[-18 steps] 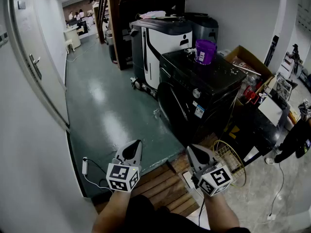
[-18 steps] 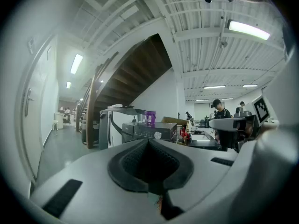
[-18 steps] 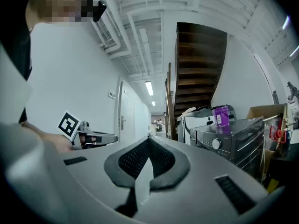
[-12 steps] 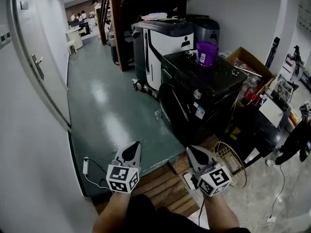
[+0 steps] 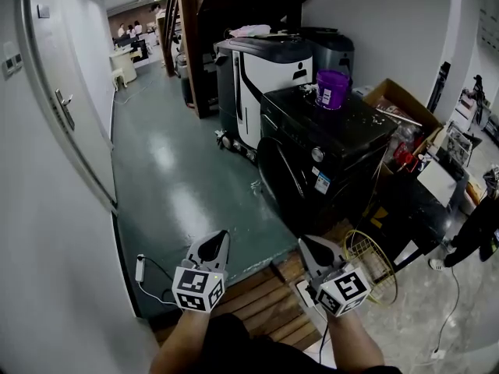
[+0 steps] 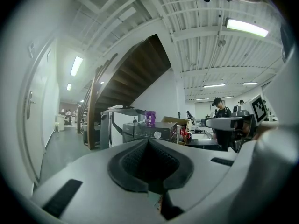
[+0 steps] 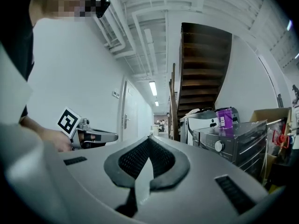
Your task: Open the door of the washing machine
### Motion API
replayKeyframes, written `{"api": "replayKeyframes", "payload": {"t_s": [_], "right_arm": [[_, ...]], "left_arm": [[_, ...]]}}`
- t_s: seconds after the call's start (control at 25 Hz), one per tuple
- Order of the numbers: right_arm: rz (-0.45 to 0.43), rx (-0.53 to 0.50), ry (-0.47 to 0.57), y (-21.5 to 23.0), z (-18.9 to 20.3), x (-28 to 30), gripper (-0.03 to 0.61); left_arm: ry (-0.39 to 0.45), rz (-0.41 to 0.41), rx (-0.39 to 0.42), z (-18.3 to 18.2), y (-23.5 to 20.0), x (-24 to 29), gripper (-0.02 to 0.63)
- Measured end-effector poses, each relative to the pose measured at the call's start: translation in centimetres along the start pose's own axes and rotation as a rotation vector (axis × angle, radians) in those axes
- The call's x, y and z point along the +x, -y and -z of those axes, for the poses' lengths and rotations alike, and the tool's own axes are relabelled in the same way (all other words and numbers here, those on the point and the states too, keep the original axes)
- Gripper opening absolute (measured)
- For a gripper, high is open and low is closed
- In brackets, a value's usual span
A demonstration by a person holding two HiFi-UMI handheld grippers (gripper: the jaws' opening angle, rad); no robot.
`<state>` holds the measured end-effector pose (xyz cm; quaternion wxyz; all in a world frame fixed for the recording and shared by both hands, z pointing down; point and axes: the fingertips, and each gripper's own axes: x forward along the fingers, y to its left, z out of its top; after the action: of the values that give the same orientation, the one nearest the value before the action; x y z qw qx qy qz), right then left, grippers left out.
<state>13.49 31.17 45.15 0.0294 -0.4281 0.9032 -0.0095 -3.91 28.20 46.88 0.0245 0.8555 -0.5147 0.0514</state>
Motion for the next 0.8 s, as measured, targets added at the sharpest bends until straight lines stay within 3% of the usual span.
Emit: {"api": "replayKeyframes", "payload": {"t_s": [0.24,0.4,0.64,0.8], "right_arm": [[-0.015,0.089,-0.008,-0.2,0.3,0.3,0.015],[-0.007,0.082,-0.011,-0.1,0.5,0.4,0.025],[-0.038,0.097,0.024,-0.7,-0.2,0.6,0.130],[-0.041,0.088,0.014,-0.8,0.0,0.6,0.184]], "left_arm": [[0.011,-0.012,-0.014,-0.4,-0.3,-0.4,0.017],[0.003,-0.031,-0.028,-0.2,-0.8,-0.8,0.020],[-0.011,-0.029,-0.021,0.1,-0.6,-1.1,0.026],[-0.013,-0.022,-0.029,0.2,-0.6,-1.2,0.097]]}}
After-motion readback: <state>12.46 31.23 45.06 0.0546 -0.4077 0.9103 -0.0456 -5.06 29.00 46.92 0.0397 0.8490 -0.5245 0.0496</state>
